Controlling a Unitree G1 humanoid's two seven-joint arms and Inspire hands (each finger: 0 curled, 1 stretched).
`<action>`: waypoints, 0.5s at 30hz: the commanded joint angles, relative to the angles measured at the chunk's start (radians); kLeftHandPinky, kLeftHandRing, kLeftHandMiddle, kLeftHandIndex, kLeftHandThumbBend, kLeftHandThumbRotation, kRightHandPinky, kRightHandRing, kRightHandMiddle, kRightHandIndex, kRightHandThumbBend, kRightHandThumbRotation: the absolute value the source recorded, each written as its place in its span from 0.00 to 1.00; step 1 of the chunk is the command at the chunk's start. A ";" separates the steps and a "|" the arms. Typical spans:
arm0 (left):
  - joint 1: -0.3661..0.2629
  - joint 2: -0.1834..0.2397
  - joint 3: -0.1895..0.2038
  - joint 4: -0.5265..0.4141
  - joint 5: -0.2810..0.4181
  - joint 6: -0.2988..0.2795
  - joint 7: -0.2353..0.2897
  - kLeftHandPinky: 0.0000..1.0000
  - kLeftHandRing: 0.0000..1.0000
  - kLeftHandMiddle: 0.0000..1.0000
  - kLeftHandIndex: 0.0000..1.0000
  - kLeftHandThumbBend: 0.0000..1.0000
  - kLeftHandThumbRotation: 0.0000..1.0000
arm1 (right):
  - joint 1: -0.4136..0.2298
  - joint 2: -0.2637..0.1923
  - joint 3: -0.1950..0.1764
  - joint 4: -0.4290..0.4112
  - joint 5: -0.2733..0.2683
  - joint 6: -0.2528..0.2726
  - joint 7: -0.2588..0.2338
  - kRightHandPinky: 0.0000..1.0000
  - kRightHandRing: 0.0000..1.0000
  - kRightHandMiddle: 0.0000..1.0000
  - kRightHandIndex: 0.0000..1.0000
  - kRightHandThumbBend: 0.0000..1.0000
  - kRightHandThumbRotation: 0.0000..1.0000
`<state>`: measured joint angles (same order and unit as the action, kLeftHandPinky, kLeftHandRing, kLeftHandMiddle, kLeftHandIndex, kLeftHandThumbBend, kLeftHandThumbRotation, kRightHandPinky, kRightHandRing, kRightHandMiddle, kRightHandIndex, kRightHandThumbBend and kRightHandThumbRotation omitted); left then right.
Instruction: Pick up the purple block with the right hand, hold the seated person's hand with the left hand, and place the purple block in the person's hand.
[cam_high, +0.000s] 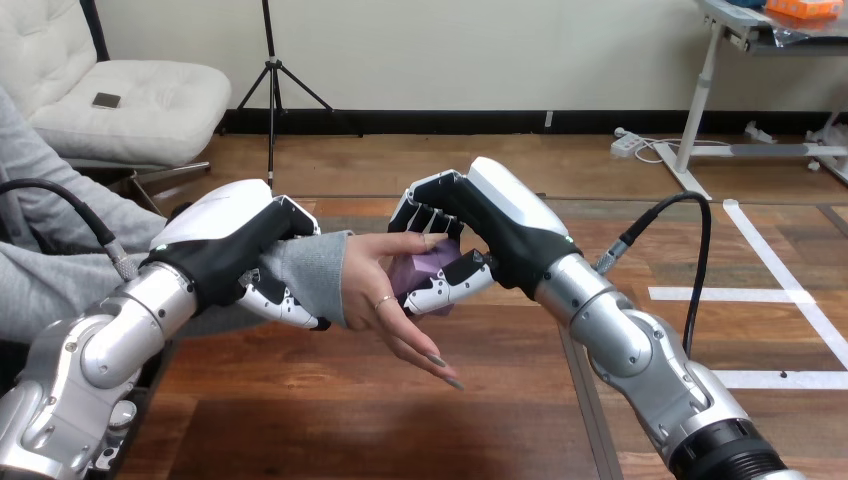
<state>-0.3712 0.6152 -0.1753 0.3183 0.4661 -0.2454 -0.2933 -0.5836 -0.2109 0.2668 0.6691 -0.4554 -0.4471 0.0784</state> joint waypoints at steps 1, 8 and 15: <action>-0.146 -0.063 0.033 -0.089 -0.054 -0.028 0.038 0.17 0.22 0.30 0.32 0.69 0.00 | -0.110 0.037 0.006 -0.099 0.010 0.021 0.009 0.32 0.33 0.39 0.42 0.76 0.00; -0.157 -0.068 0.033 -0.079 -0.055 -0.036 0.045 0.16 0.22 0.30 0.32 0.68 0.00 | -0.105 0.046 0.010 -0.147 0.015 0.051 0.034 0.31 0.33 0.39 0.42 0.77 0.00; -0.166 -0.068 0.035 -0.075 -0.054 -0.040 0.050 0.16 0.22 0.30 0.32 0.67 0.00 | -0.098 0.048 0.014 -0.184 0.020 0.062 0.058 0.31 0.34 0.40 0.42 0.77 0.00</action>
<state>-0.3738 0.6119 -0.1752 0.3188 0.4661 -0.2454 -0.2930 -0.5835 -0.2058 0.2672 0.6043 -0.4553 -0.3821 0.1233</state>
